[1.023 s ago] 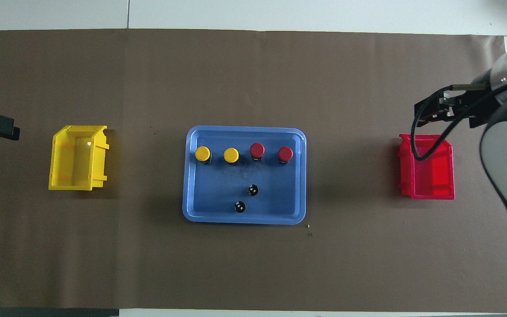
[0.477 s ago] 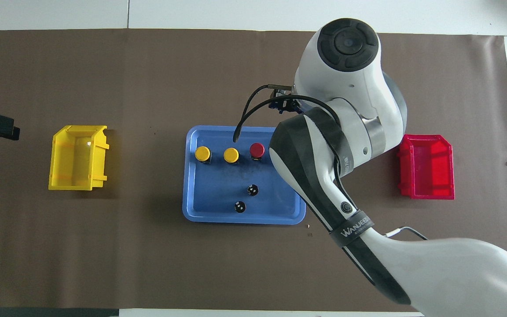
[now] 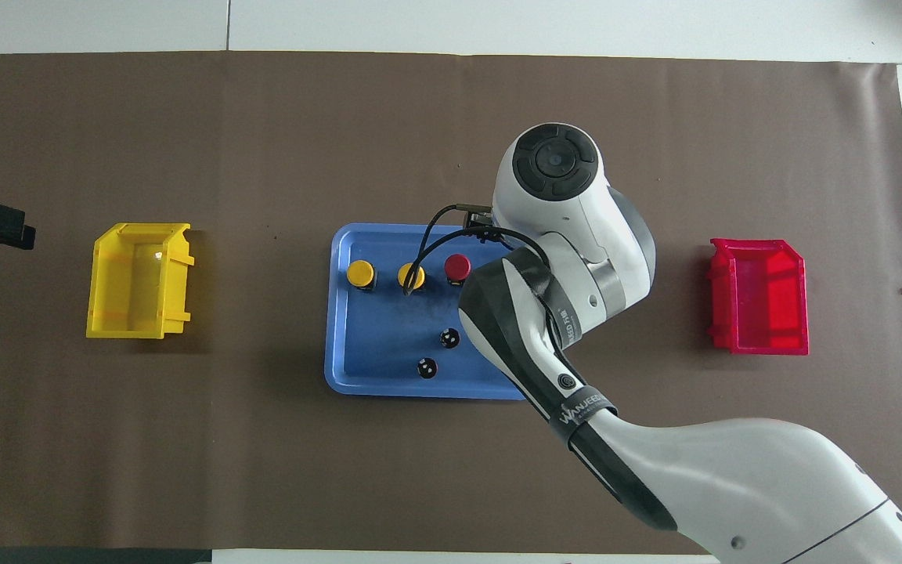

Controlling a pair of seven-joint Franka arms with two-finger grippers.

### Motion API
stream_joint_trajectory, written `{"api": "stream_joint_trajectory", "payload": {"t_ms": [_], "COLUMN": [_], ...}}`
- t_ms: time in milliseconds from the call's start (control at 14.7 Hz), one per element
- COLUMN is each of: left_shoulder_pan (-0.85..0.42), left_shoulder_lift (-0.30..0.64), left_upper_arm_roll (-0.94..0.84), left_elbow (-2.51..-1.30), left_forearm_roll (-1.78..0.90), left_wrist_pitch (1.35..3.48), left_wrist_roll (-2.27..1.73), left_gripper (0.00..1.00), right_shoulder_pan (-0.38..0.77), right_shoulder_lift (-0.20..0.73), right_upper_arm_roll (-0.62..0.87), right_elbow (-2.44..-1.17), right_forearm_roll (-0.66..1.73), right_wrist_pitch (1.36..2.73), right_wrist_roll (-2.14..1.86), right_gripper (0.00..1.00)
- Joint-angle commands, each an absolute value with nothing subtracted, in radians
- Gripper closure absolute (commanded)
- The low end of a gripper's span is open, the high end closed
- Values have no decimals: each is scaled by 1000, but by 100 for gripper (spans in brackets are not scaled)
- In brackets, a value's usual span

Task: Sort red and yellow buttons by color
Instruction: 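Reach the right gripper into the tray and grasp a red button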

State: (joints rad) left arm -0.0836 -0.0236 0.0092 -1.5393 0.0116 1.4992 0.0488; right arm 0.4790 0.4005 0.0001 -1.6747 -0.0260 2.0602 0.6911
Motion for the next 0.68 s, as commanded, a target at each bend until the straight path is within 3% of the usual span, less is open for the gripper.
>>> {"api": "stream_joint_trajectory", "payload": {"t_ms": [0,614], "left_shoulder_pan": [-72,-72], "left_shoulder_lift": [-43,-43], "left_upper_arm_roll": [2,2], "left_elbow": [-1562,-1562], "left_forearm_roll": [31,31], "left_wrist_pitch": [1503,1503], "left_wrist_roll": [55,55], "left_gripper": [0,0], "right_shoulder_pan": [485,499], "right_shoulder_lift": [339,313], "right_upper_arm_roll": [0,2], "right_elbow": [-1763,-1844], "right_forearm_roll": [-34,-34], "right_wrist_pitch": [2086,2157], "right_wrist_roll": [693,673], "right_gripper": [0,19]}}
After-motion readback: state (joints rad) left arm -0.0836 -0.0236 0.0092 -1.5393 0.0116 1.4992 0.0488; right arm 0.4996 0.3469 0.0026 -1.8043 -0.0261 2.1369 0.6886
